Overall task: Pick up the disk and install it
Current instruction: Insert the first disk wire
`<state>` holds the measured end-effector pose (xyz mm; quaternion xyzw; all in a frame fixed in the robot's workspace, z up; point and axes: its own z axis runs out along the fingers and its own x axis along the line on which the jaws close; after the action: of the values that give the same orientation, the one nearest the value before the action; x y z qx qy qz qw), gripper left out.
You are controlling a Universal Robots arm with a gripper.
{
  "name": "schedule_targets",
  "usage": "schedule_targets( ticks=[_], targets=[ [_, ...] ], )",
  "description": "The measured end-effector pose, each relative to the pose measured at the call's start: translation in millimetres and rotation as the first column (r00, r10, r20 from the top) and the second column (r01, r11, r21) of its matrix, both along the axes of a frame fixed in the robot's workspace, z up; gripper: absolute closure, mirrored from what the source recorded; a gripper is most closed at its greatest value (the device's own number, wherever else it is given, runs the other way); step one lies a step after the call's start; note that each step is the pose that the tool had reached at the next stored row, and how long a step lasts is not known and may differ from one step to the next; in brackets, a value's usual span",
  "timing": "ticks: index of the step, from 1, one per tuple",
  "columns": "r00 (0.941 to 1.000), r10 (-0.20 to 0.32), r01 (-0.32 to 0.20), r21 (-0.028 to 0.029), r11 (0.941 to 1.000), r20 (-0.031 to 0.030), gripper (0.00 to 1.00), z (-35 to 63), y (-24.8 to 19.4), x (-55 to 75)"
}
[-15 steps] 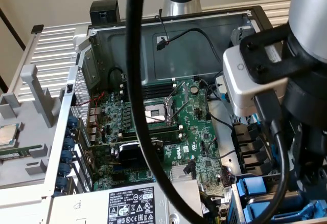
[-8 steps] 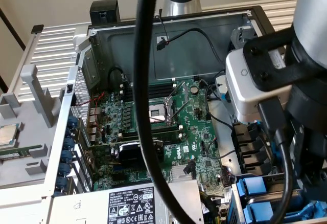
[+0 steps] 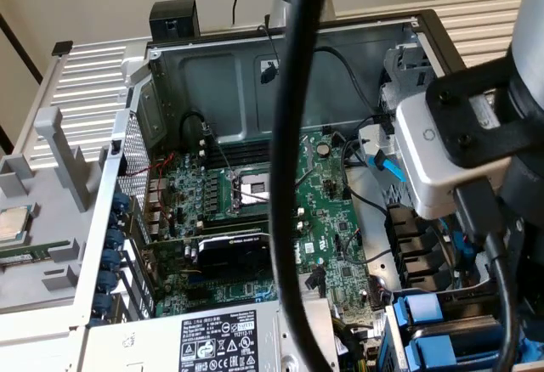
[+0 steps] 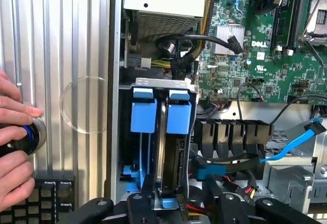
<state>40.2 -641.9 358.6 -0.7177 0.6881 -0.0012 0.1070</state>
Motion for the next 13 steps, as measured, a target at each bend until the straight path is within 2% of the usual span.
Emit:
schedule_targets(
  ticks=[5, 9, 13],
  targets=[
    [1.0000, 0.005, -0.005, 0.0142, 0.9999, 0.0000, 0.51, -1.2, -6.2, 0.6],
    [0.9998, 0.020, -0.020, 0.0302, 0.9993, 0.0006, 0.51, -3.2, -7.5, 0.7],
    [0.9994, 0.034, -0.034, 0.0392, 0.9987, 0.0009, 0.51, -7.3, -8.8, 1.4]
  ],
)
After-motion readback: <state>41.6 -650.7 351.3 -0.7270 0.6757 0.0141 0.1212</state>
